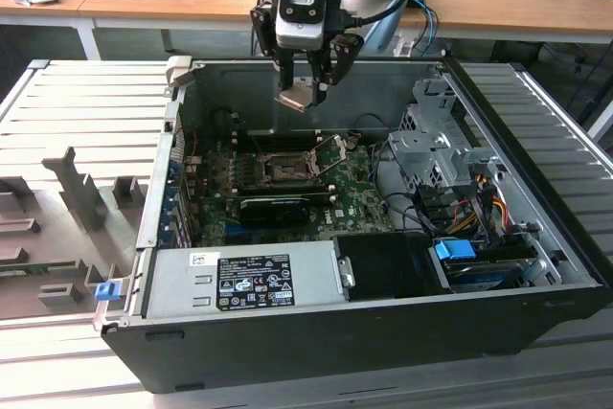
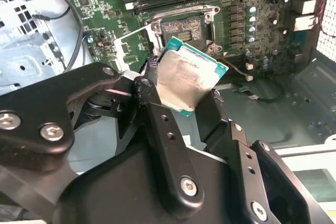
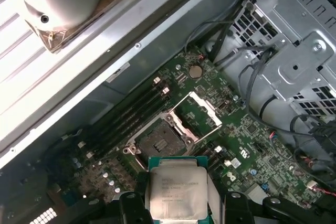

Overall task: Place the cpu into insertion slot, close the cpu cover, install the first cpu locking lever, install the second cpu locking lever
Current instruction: 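Place the cpu into insertion slot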

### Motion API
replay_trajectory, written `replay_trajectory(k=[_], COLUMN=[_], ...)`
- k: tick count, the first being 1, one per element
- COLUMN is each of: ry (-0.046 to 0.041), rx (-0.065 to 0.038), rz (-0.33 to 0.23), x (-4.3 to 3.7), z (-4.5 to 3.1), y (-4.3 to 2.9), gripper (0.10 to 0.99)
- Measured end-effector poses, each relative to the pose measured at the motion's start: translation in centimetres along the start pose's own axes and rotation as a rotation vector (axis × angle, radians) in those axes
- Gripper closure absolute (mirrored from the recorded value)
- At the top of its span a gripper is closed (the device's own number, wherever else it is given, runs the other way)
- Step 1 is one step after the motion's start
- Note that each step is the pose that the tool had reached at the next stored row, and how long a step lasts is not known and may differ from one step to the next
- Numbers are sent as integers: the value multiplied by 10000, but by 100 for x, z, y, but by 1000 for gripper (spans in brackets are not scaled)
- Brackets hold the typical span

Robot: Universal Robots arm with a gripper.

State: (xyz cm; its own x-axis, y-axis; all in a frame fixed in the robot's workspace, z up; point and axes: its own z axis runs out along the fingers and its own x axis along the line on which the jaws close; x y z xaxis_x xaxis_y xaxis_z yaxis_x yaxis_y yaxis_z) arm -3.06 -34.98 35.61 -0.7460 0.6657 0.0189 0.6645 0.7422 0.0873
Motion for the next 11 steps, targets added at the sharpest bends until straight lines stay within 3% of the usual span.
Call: replay_trajectory(k=[11], ry=[-152], rx=[-32], rz=[1736], x=[-1], z=[20], y=[-2], gripper=[557])
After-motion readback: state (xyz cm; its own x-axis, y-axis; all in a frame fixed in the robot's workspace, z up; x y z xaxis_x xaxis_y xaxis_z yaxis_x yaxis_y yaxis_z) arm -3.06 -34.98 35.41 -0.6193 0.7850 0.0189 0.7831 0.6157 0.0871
